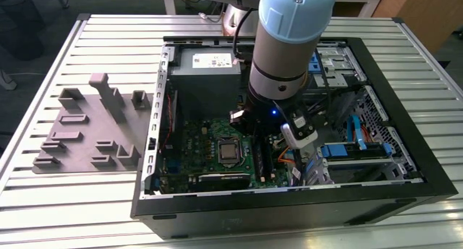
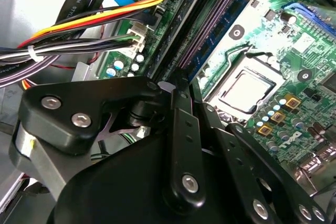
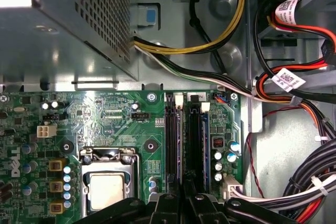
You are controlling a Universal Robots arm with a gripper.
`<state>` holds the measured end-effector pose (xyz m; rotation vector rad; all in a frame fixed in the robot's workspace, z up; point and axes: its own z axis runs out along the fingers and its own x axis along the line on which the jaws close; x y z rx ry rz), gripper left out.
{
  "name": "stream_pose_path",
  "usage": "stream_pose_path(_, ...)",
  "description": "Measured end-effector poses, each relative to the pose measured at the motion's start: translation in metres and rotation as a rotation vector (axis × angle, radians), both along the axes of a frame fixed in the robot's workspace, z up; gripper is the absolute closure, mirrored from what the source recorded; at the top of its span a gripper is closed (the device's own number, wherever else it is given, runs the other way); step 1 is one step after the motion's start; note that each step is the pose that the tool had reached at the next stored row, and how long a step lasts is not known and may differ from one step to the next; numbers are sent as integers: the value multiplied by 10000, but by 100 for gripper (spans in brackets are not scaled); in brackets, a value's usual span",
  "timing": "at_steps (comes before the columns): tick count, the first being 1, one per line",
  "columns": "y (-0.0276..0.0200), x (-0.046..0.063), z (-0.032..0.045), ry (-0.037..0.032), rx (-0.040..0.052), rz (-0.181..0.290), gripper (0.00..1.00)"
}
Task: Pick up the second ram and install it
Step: 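Insert the second ram into the second slot, then press down the second ram until it locks into place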
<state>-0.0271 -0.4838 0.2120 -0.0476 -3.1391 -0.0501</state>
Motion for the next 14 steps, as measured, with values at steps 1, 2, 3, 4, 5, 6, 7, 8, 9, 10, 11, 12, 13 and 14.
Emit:
stream_pose_path(1, 0, 2, 0, 0, 0, 10, 86)
stream_pose_path(2, 1, 3, 0, 0, -1, 26, 86)
stream_pose_path(3, 2, 3, 0, 0, -1, 51, 86)
stream_pose_path(4, 3, 4, 0, 0, 0, 80, 86)
stream_pose_path(5, 3, 4, 0, 0, 0, 99, 86)
stream_pose_path(6, 3, 4, 0, 0, 0, 112, 86)
stream_pose_path(7, 3, 4, -1, 0, -1, 115, 86)
stream_pose_path(8, 3, 4, -2, 1, -1, 117, 86)
stream_pose_path(9, 3, 4, -4, 0, 0, 118, 86)
stream_pose_path(10, 3, 4, -7, 0, 0, 119, 86)
stream_pose_path(11, 4, 5, -12, 0, 2, 120, 86)
stream_pose_path(12, 4, 4, -17, 0, 2, 119, 86)
stream_pose_path(13, 4, 4, -22, 0, 1, 120, 86)
stream_pose_path(14, 3, 5, -27, 0, 0, 120, 86)
